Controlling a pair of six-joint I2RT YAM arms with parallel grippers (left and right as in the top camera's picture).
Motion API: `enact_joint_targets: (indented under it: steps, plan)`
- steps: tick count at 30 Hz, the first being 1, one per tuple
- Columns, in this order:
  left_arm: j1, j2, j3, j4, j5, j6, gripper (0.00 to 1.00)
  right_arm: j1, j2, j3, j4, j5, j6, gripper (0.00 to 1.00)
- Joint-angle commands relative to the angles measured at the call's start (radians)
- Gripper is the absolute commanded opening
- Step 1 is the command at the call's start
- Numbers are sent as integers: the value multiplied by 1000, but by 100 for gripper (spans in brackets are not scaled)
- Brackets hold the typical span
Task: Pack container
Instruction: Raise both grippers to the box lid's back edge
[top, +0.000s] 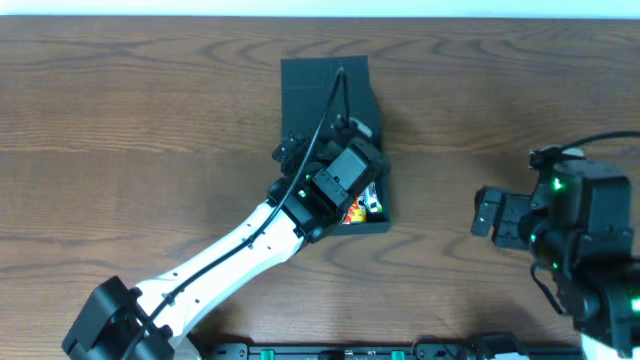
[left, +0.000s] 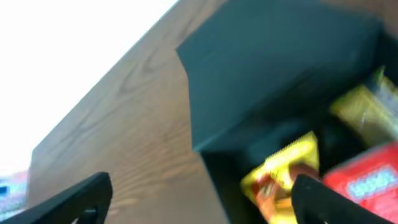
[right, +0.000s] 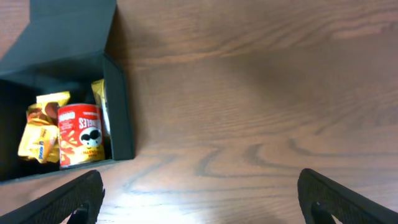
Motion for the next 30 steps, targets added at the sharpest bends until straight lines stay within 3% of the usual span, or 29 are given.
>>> enact_joint_targets:
  steps: [1,4,9,15,20,23,26,27,29,30]
  plan:
    - [-41,-18,30,-54,-35,-117,95,4,41,7,8,10,68,99]
    - [-12,-66,132,-184,140,-298,96,4,101,8,13,10,76,99]
    - [211,-100,335,-342,412,-431,96,4,200,9,149,10,80,99]
    - [525,-77,360,-346,571,-618,95,2,355,60,294,18,223,99]
    - [792,35,360,-341,906,-788,95,-17,582,225,274,12,340,99]
    - [874,112,360,-327,1039,-864,96,-19,698,301,279,-118,263,99]
    - [900,169,357,-341,1172,-822,96,-18,743,293,276,-231,219,99]
    - [900,186,357,-337,1198,-771,95,-19,755,287,286,-242,220,95]
    - [880,232,357,-333,1195,-790,95,-19,789,285,327,-233,269,76]
    - [871,261,357,-328,1191,-819,96,-21,808,285,336,-218,324,47]
